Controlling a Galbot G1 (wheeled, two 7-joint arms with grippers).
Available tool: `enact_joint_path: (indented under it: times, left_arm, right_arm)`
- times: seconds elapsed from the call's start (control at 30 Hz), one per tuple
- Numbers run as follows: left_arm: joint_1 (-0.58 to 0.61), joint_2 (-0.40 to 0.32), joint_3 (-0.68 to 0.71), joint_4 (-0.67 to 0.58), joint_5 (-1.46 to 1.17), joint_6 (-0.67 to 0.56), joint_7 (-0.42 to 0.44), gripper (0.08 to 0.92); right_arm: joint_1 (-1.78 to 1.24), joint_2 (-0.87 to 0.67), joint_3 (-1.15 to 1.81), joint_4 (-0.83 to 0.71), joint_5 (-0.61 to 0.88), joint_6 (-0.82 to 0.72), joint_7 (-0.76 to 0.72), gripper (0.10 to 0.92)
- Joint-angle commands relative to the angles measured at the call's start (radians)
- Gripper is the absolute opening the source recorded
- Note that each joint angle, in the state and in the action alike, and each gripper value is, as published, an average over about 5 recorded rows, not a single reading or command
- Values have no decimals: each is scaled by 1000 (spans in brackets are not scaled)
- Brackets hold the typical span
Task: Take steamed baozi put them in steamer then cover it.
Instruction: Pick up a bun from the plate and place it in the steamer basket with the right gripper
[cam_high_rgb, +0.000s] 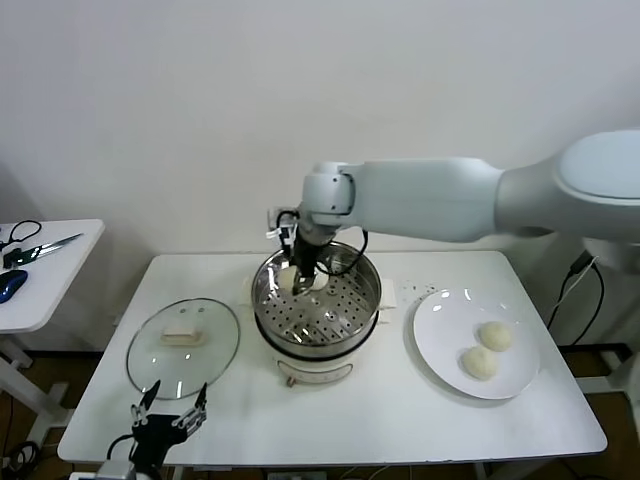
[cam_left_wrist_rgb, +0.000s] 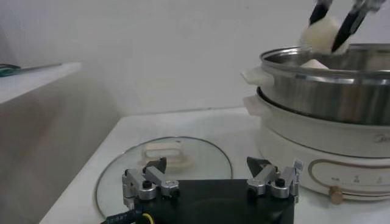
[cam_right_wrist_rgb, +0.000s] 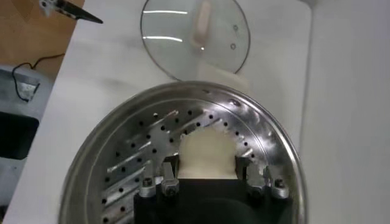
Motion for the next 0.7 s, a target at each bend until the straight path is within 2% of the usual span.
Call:
enact_joint_path:
  times: [0.03,0.23,0.43,0.53,0.7]
  left_arm:
    - [1,-1,0,2,0,0,0,823]
    - [3,0,-2,5,0,-2,0,823]
    - [3,-3,0,0,0,2,2,823]
    - [5,-3,0,-3,3,3,4,823]
    - [7,-5,2,-11,8,7,11,823]
  right_arm:
    - [-107,88,1,-110,-27,-12,29,602]
    - [-123,104,1,-128,-38,-14,41,615]
    - [-74,67,9,-80,-23,-1,13,759]
    - [-5,5,9,-18,-17,21,-23,810]
    - [164,-192,-35,87,-23,125,-146,822]
